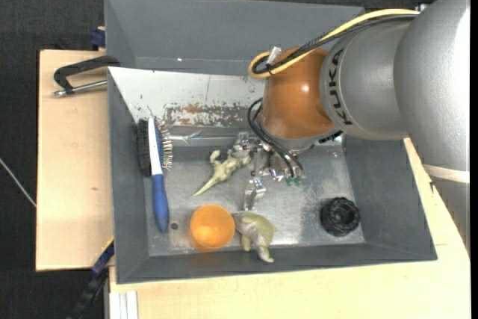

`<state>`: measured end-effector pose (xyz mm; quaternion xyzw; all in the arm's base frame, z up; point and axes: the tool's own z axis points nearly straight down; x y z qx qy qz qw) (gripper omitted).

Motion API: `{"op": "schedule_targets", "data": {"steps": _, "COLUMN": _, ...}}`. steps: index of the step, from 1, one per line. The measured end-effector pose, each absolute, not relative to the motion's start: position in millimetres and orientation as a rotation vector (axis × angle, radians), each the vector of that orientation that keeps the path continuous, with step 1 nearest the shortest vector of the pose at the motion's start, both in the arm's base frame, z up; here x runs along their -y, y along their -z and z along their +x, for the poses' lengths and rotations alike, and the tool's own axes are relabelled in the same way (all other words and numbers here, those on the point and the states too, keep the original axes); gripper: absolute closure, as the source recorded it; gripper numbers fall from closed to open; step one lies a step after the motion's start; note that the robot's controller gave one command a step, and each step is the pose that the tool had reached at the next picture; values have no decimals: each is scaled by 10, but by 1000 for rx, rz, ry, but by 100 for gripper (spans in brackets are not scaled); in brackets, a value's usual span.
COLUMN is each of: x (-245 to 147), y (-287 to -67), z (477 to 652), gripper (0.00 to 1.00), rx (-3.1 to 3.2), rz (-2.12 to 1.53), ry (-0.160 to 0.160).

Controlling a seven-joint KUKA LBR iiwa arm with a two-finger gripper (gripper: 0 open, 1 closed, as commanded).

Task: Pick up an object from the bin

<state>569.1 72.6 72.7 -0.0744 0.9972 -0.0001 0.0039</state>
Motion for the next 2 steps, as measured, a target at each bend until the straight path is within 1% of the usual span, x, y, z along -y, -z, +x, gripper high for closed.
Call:
{"op": "schedule_targets", "data": {"steps": 1, "x": -714, "y": -758, "z": 5710, "gripper": 100, "rx": -3120, "rz": -225, "ry": -4}}
{"op": "schedule_targets", "data": {"steps": 2, "x": -834, "y": -2413, "z": 5681, "gripper": 100, "rx": -3110, "rz": -322, "ry": -2}}
